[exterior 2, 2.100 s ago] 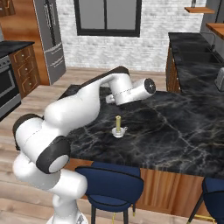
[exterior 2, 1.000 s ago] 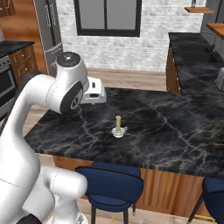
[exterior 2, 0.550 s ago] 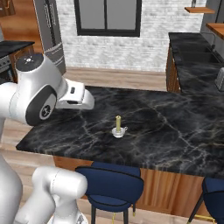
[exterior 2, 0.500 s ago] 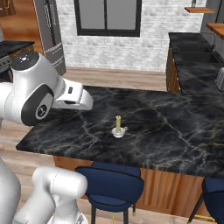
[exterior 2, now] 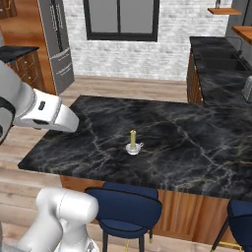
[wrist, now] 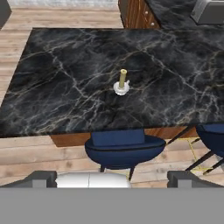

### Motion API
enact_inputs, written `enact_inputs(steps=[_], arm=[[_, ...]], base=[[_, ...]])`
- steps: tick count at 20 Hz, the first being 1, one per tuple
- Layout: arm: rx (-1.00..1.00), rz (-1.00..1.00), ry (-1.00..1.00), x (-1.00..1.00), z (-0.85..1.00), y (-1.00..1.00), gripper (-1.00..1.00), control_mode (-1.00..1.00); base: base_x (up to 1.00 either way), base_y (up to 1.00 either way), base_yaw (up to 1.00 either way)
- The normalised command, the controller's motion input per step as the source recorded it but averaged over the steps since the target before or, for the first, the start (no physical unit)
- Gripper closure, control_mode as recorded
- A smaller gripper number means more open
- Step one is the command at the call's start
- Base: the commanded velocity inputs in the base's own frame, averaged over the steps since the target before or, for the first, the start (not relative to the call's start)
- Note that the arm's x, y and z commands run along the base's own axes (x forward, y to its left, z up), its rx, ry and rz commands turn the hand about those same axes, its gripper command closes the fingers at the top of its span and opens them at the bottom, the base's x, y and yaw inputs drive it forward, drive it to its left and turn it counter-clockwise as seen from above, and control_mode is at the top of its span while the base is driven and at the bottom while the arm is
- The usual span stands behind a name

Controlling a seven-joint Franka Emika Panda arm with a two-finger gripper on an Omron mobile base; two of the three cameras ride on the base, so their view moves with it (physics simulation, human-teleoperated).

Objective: Get the candle and the wine from the cabinet and move them to the dining counter.

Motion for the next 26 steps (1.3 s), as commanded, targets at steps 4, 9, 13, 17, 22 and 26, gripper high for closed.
enact_inputs(steps=[4,9,13,17,22,26], arm=[[0.00,0.02,0.05,-0.26,0.31,0.41,-1.00,-1.00],[0.01,0.00,0.10,0.06,0.07,0.05,-1.00,-1.00],[0.05,0.00,0.07,0.06,0.00,-0.02,-1.00,-1.00],[0.01,0.00,0.06,0.06,-0.01,0.00,-1.00,-1.00],[0.00,0.00,0.03,0.18,-0.10,0.00,-1.00,-1.00],[0.00,0.00,0.02,0.06,-0.12,0.00,-1.00,-1.00]], base=[[0.00,0.00,0.00],[0.00,0.00,0.00],[0.00,0.00,0.00],[0.00,0.00,0.00],[0.00,0.00,0.00],[0.00,0.00,0.00]])
